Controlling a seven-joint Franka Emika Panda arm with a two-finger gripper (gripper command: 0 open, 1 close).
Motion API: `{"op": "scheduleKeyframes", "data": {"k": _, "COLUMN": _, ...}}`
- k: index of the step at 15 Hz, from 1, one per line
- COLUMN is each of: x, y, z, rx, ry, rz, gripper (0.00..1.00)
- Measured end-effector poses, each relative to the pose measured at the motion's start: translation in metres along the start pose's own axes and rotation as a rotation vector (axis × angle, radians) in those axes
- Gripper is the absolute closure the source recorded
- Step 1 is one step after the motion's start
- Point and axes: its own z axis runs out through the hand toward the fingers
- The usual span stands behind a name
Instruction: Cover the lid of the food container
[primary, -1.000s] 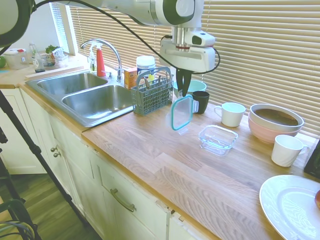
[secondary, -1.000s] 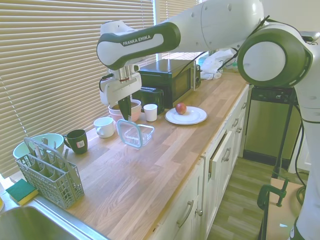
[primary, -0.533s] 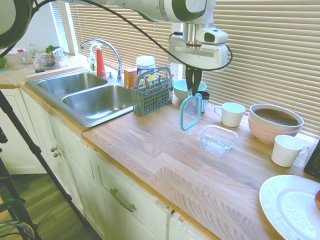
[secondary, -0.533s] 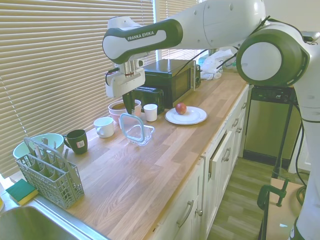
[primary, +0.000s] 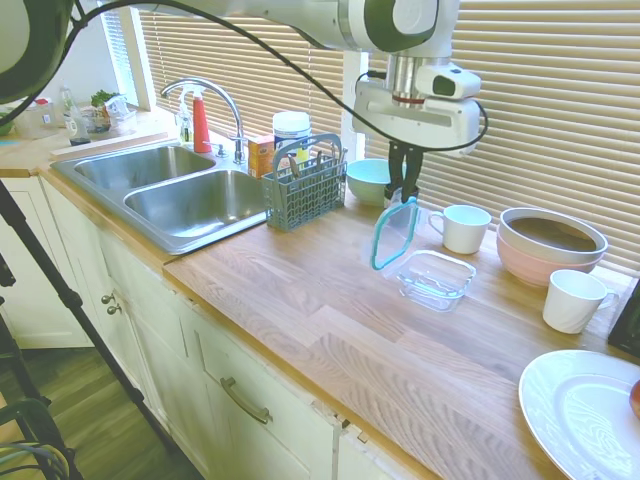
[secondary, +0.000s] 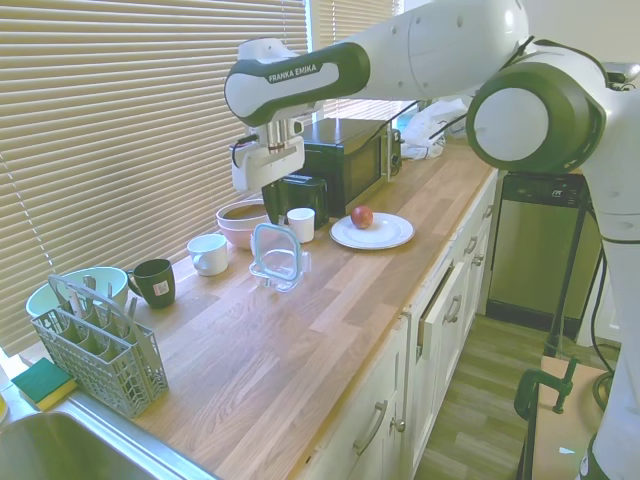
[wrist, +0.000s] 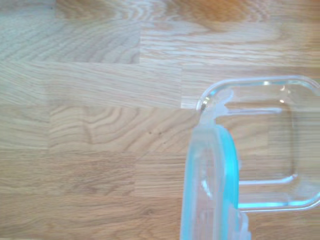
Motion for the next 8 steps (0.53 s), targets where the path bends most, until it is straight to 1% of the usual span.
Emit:
{"op": "scheduleKeyframes", "data": {"k": 4, "x": 0.012, "y": 0.014, "z": 0.002, "rx": 0.018, "ry": -0.009, "rz": 0.004, "gripper": 1.0}}
{"op": "scheduleKeyframes", "data": {"k": 8, "x": 0.019, "y": 0.009, "z": 0.007, "rx": 0.028, "ry": -0.003, "rz": -0.006, "gripper": 1.0}}
